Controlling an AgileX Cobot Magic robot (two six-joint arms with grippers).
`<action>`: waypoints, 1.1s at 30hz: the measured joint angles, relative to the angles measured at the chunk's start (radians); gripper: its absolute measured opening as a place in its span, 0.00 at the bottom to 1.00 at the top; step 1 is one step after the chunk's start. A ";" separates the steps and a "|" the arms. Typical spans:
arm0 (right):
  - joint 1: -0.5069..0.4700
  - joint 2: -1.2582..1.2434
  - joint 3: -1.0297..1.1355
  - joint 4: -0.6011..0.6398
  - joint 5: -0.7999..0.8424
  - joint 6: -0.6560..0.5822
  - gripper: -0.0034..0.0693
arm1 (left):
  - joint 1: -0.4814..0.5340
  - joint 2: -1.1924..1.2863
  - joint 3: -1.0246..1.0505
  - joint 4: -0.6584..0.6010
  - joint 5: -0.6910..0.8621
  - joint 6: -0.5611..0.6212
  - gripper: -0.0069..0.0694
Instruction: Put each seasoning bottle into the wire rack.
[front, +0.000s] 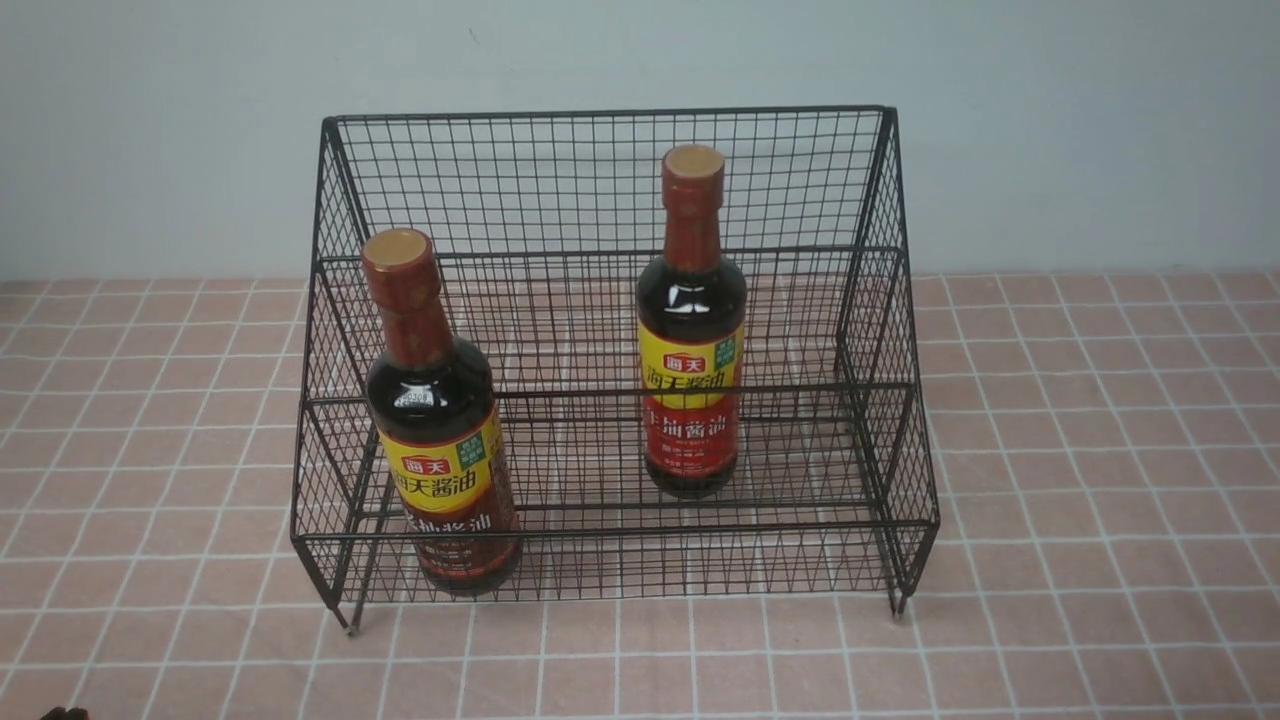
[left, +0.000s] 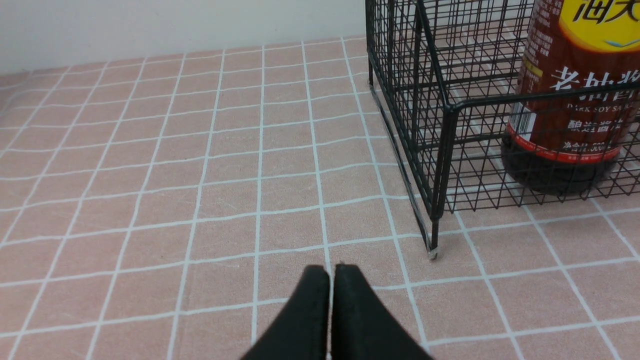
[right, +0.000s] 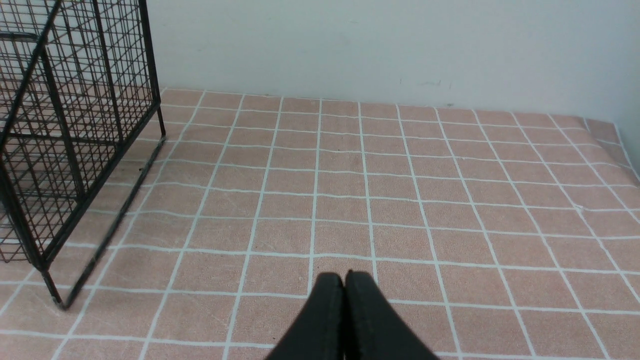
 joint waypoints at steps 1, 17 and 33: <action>0.000 0.000 0.000 0.000 0.000 0.000 0.03 | 0.000 0.000 0.000 0.000 0.000 0.000 0.08; 0.000 0.000 0.000 0.000 0.000 0.000 0.03 | 0.000 0.000 0.000 0.000 -0.001 0.000 0.08; 0.054 0.000 0.000 0.000 0.000 0.071 0.03 | 0.000 0.000 0.000 0.000 -0.002 0.000 0.08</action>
